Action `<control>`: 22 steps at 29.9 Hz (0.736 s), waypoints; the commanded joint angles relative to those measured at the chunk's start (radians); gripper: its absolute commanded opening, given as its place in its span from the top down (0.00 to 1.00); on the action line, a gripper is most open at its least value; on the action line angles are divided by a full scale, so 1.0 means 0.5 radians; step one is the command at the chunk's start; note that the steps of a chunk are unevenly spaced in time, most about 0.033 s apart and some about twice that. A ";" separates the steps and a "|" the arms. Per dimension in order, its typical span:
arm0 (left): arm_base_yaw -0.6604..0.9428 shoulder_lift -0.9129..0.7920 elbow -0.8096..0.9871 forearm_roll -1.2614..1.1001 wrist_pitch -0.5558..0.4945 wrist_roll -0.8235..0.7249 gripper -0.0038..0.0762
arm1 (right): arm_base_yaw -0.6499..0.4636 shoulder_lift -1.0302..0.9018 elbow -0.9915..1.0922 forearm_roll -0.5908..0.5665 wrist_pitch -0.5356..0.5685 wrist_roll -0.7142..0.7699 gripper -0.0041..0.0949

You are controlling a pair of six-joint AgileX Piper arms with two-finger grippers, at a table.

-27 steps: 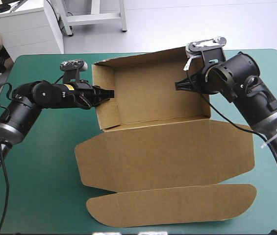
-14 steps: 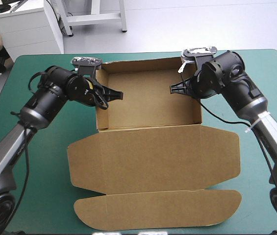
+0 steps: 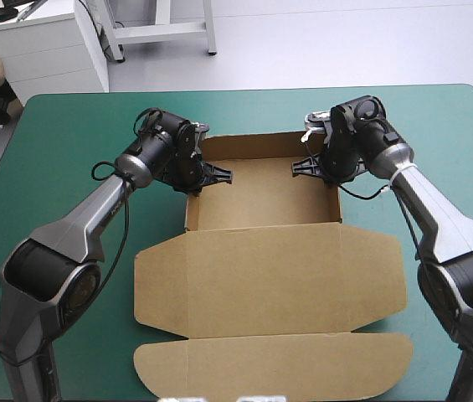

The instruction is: Fold the box

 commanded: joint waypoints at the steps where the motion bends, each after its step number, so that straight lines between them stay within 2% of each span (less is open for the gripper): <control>1: -0.028 -0.093 -0.052 0.069 0.091 0.064 0.96 | 0.012 -0.056 -0.063 0.113 0.020 -0.090 0.97; 11: -0.009 -0.093 -0.052 0.119 0.061 0.053 0.96 | 0.012 0.066 -0.063 0.129 0.020 -0.127 0.97; 14: -0.009 -0.093 -0.052 0.119 0.053 0.072 0.92 | 0.012 0.086 -0.063 0.177 0.020 -0.175 0.94; 17: -0.009 -0.083 -0.052 0.121 0.057 0.072 0.82 | 0.012 0.096 -0.063 0.191 0.020 -0.179 0.83; 22: -0.009 -0.053 -0.052 0.126 0.103 0.072 0.52 | 0.012 0.096 -0.063 0.174 0.020 -0.179 0.43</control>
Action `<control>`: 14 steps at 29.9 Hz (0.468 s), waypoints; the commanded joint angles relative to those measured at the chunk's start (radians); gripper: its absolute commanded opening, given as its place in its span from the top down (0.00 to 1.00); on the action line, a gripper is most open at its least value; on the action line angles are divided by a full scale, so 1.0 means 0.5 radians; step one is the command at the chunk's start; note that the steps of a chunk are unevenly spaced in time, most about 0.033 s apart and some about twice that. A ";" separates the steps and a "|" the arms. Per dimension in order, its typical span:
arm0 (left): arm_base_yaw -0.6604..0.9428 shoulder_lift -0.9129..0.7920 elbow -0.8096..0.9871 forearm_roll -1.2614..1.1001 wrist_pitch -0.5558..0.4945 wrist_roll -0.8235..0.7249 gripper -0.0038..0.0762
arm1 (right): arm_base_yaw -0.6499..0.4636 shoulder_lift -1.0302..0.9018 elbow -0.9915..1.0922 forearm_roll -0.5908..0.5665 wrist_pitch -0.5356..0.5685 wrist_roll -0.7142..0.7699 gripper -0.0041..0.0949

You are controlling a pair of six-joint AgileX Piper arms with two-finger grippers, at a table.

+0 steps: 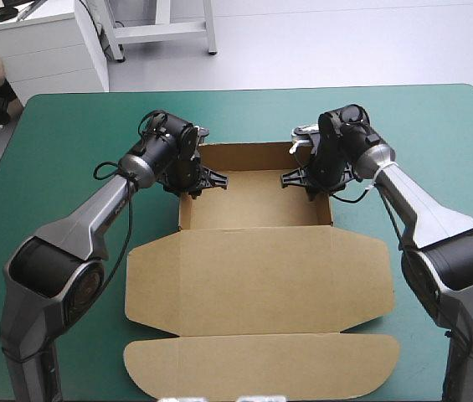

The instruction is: Fold the box

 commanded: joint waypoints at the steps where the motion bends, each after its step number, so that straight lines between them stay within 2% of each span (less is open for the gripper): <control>1: -0.017 -0.085 -0.056 0.007 0.075 0.006 0.48 | 0.008 -0.104 -0.048 0.027 0.053 -0.030 0.33; 3: -0.017 -0.077 -0.061 0.007 0.081 0.006 0.43 | 0.008 -0.104 -0.048 0.027 0.053 -0.030 0.19; 5: -0.017 -0.077 -0.082 0.011 0.081 0.006 0.43 | 0.008 -0.104 -0.048 0.025 0.053 -0.015 0.11; 14: -0.017 -0.080 -0.319 0.034 0.085 0.085 0.43 | -0.006 -0.121 -0.219 0.022 0.053 0.061 0.11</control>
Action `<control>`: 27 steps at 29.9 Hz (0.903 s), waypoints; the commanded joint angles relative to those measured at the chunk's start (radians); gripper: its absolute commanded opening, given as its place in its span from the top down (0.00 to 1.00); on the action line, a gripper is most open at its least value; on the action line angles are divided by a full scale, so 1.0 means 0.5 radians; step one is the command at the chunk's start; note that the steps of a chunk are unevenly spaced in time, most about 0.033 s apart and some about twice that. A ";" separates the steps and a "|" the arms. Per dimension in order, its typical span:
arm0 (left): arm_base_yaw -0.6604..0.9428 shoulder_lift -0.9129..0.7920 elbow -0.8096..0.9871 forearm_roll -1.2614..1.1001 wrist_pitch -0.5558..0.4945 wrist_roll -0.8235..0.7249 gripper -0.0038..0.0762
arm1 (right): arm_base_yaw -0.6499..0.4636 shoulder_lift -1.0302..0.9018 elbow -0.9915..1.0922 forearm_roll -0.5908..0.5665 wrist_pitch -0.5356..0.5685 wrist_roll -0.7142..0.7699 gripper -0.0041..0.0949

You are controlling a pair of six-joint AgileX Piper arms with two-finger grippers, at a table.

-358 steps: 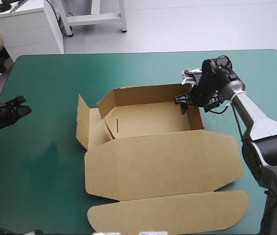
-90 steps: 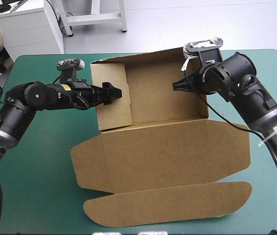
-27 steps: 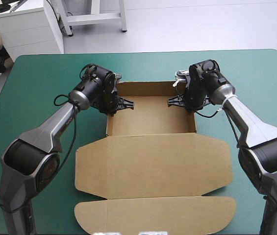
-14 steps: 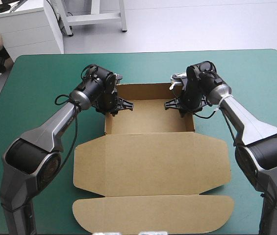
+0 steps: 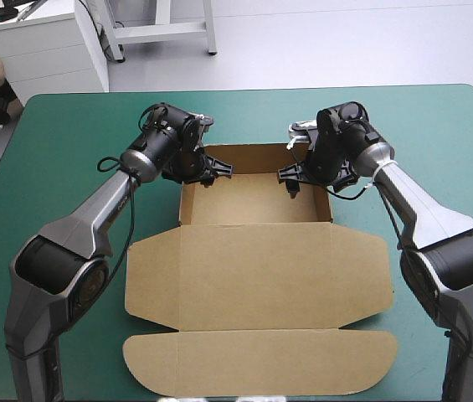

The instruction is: Fold the box

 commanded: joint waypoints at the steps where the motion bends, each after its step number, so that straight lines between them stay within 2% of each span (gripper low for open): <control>1: -0.009 -0.136 -0.155 0.033 0.101 0.054 0.43 | -0.027 -0.142 -0.187 -0.005 0.045 0.042 0.11; 5: -0.009 -0.191 -0.281 0.071 0.101 0.279 0.43 | -0.058 -0.240 -0.299 -0.017 0.045 0.050 0.11; 7: -0.009 -0.245 -0.324 0.107 0.101 0.279 0.44 | -0.065 -0.325 -0.312 -0.028 0.045 0.050 0.11; 9: -0.009 -0.315 -0.346 0.146 0.101 0.279 0.49 | -0.065 -0.409 -0.312 -0.083 0.045 0.050 0.11; 10: -0.009 -0.361 -0.346 0.161 0.101 0.286 0.56 | -0.065 -0.457 -0.312 -0.093 0.045 0.046 0.11; 12: -0.009 -0.454 -0.346 0.153 0.101 0.359 0.75 | -0.065 -0.551 -0.312 -0.093 0.045 0.046 0.11; 13: -0.009 -0.503 -0.346 0.153 0.101 0.378 0.88 | -0.065 -0.594 -0.312 -0.093 0.045 0.046 0.11; 14: -0.009 -0.552 -0.346 0.156 0.101 0.401 0.96 | -0.065 -0.619 -0.308 -0.085 0.045 0.046 0.11; 19: -0.009 -0.849 -0.107 0.187 0.101 0.417 0.96 | -0.065 -0.836 -0.097 -0.007 0.045 0.050 0.11; 27: -0.009 -1.571 0.738 0.205 0.093 0.417 0.96 | -0.065 -0.852 0.217 -0.088 -0.042 0.060 0.11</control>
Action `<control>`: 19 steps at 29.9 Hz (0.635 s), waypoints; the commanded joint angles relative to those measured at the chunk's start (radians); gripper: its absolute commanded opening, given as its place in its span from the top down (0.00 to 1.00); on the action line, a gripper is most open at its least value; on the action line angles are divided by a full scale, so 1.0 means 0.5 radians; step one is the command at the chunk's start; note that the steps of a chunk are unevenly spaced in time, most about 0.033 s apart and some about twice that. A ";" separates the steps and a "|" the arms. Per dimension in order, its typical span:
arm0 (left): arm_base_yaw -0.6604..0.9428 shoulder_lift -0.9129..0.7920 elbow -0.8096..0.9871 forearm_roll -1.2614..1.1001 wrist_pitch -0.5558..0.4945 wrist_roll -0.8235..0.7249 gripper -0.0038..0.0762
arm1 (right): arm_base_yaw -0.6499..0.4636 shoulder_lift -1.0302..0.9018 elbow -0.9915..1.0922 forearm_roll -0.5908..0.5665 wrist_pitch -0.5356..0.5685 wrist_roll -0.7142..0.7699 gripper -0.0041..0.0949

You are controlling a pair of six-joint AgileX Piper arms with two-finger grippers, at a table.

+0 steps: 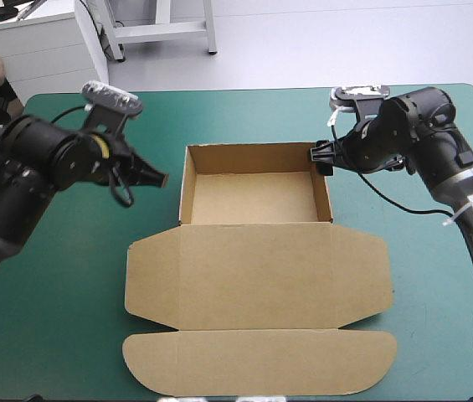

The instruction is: Fold the box

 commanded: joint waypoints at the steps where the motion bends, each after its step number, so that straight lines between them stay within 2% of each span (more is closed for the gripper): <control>1: -0.009 -0.346 0.252 0.030 0.061 -0.006 0.96 | -0.012 -0.007 -0.010 -0.027 -0.094 0.002 0.11; 5: -0.009 -0.703 0.549 0.014 0.056 -0.050 0.96 | -0.012 0.112 -0.010 -0.023 -0.184 0.002 0.11; 11: -0.009 -1.185 0.896 0.014 -0.007 -0.058 0.96 | -0.012 0.336 -0.010 -0.033 -0.175 0.058 0.11; 19: -0.009 -1.667 1.291 0.022 -0.016 -0.058 0.96 | -0.012 0.542 -0.010 -0.029 -0.209 0.058 0.12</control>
